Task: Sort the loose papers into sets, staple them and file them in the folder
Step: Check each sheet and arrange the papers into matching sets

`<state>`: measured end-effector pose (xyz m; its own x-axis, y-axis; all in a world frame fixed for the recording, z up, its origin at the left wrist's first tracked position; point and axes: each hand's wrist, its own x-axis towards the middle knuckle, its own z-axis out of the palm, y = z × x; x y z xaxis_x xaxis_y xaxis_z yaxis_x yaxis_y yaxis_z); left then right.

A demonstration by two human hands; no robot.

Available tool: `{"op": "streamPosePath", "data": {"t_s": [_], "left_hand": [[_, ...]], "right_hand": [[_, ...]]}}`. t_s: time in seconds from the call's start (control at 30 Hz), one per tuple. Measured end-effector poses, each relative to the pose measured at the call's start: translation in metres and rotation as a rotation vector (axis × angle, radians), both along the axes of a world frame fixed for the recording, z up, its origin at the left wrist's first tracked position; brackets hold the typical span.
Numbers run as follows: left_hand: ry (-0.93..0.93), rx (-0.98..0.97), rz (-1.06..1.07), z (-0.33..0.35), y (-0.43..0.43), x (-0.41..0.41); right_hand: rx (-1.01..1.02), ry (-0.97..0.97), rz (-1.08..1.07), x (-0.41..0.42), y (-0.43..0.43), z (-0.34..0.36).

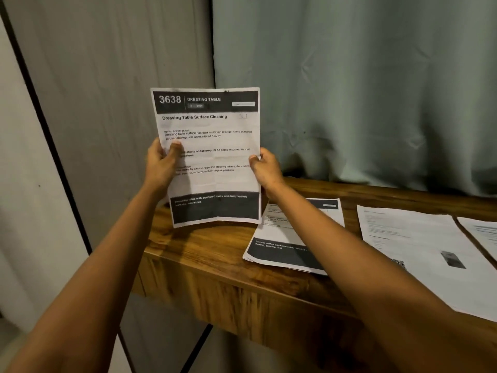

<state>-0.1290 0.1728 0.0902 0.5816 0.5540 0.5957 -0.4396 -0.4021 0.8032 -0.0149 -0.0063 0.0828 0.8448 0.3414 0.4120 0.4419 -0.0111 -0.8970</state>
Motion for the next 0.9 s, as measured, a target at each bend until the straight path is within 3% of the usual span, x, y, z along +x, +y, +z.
{"op": "streamPosePath", "data": {"t_s": [0.2,0.5,0.7,0.9], "left_hand": [[0.102,-0.042,-0.217,0.015,0.01,-0.003],[0.127,-0.455,-0.527,0.017,-0.012,0.004],[-0.149,-0.395,-0.798,0.059,-0.017,0.011],[-0.137,-0.289,-0.884,0.06,-0.002,0.018]], "right_hand": [[0.008,0.09,0.072,0.018,-0.016,0.014],[0.088,0.248,0.162,0.019,-0.033,-0.012],[0.137,0.179,0.155,0.028,-0.029,0.005],[0.15,0.239,0.18,0.033,-0.018,-0.001]]}}
